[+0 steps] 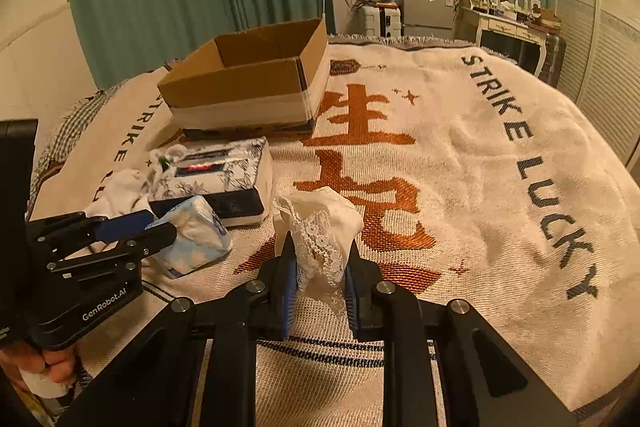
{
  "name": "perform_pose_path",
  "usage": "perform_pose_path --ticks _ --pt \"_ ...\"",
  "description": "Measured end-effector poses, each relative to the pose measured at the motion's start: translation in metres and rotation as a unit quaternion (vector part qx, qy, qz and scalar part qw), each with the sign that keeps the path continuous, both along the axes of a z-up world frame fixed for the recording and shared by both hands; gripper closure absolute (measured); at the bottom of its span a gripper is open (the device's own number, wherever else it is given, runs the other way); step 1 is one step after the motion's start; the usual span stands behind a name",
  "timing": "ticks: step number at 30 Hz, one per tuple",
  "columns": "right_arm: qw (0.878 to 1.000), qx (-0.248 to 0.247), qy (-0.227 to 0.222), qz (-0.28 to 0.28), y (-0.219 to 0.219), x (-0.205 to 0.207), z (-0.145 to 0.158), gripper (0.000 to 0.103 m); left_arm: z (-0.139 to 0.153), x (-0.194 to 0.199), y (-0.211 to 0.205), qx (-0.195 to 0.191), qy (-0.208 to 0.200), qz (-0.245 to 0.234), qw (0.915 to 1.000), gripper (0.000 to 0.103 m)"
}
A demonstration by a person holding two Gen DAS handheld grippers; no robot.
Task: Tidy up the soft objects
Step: 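Grasp the blue tissue pack with the left gripper while the right lifts the lace cloth, then carry both held items into the cardboard box and open both grippers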
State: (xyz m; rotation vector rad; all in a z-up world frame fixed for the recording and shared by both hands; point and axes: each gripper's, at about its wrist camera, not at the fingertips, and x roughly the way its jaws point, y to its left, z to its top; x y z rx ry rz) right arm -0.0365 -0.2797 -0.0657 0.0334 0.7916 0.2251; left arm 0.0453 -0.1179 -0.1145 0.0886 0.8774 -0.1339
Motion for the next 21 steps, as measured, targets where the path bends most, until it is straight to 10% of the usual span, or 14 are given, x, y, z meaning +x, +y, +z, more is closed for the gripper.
perform_pose_path --ticks 13,21 --pt "0.997 -0.022 -0.073 0.008 0.02 -0.033 0.082 0.084 0.085 -0.039 0.019 -0.039 -0.107 -0.02 0.9933 0.084" --pt "0.99 -0.019 -0.139 0.032 0.047 0.002 0.155 0.084 0.155 0.007 0.042 -0.036 -0.168 -0.016 0.985 0.084"
